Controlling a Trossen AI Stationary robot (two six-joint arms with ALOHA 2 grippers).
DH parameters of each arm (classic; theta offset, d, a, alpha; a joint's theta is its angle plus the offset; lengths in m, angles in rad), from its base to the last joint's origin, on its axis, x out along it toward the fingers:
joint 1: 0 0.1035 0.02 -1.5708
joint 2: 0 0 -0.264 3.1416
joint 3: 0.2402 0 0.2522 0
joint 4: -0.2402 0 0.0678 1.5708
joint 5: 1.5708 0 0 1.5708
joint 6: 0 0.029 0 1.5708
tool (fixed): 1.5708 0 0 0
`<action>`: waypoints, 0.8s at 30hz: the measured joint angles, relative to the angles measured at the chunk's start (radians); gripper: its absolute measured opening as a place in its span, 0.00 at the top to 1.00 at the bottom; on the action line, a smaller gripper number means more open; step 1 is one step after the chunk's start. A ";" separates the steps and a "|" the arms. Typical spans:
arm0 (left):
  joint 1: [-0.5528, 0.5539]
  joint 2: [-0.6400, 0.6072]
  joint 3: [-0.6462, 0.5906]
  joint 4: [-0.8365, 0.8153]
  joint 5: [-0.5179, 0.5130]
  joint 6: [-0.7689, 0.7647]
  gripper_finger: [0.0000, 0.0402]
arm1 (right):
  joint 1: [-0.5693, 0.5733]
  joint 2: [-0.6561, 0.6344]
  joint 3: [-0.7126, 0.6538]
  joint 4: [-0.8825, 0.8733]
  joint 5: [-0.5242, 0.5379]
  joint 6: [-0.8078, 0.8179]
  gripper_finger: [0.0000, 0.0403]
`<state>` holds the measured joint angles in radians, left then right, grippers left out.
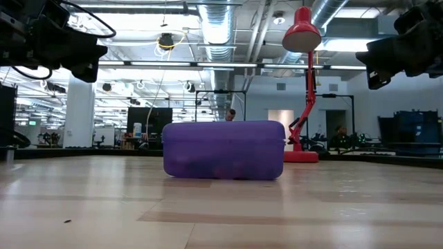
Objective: Pick & place school supplies into a supply box
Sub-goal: Return to Home Position
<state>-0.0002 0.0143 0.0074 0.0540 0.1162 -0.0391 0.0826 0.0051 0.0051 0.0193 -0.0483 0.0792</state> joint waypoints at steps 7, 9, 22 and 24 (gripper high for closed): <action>0.000 0.000 0.000 0.000 0.000 0.000 0.77 | 0.000 0.000 0.000 0.000 0.000 0.000 0.74; 0.000 0.000 0.000 0.000 0.000 -0.005 0.77 | 0.000 0.000 0.000 0.000 0.000 0.000 0.74; 0.000 0.000 0.000 0.000 0.000 -0.005 0.77 | 0.000 0.000 0.000 0.000 0.000 0.000 0.74; 0.000 0.000 0.000 0.000 0.000 -0.009 0.77 | 0.000 0.000 0.000 0.000 0.000 0.000 0.74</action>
